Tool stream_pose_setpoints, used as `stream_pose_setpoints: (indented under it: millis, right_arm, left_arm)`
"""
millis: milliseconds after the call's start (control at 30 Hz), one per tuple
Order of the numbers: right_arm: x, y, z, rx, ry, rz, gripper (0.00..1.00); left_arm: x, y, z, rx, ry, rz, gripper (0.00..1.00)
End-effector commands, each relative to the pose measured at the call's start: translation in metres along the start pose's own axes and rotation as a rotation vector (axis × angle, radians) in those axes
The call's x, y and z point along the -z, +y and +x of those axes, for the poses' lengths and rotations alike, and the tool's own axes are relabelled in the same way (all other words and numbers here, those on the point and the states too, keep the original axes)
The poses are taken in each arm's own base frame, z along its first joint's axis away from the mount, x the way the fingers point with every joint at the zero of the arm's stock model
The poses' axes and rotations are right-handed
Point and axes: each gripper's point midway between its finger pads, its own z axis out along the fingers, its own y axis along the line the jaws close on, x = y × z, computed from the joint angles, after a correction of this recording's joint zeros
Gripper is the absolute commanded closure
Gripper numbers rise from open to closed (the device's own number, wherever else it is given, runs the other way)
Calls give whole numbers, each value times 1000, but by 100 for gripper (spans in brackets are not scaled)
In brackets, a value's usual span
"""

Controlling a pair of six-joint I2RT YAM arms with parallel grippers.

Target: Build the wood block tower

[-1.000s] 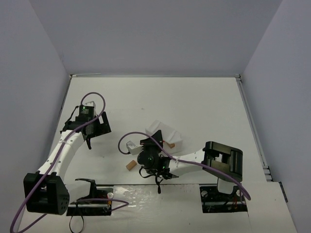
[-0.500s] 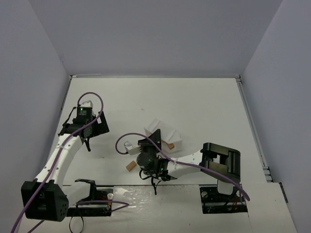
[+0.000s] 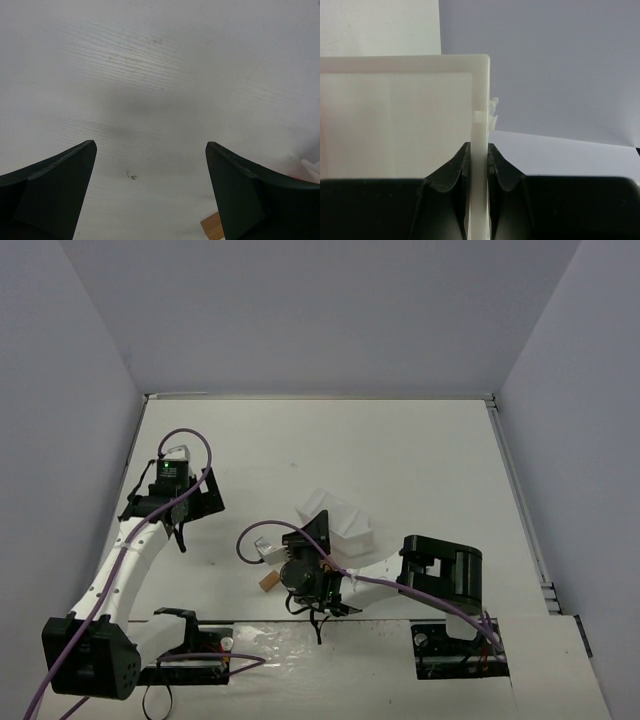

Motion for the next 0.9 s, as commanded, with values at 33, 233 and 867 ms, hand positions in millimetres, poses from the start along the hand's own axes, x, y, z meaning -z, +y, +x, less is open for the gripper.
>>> stream_pose_setpoints:
  millis: [33,233,867]
  right_arm:
    - [-1,-11,13,-142,65,37,100]
    - [4,-32,2,-179,67,58,100]
    - [-103,-89,112,-810,321,-8,100]
  left_arm:
    - [-3,-19,-8,43,-30,82,12]
    - [-9,-20,-2,62,-1,87,12]
    - [-21,-26,22,79,119,102,16]
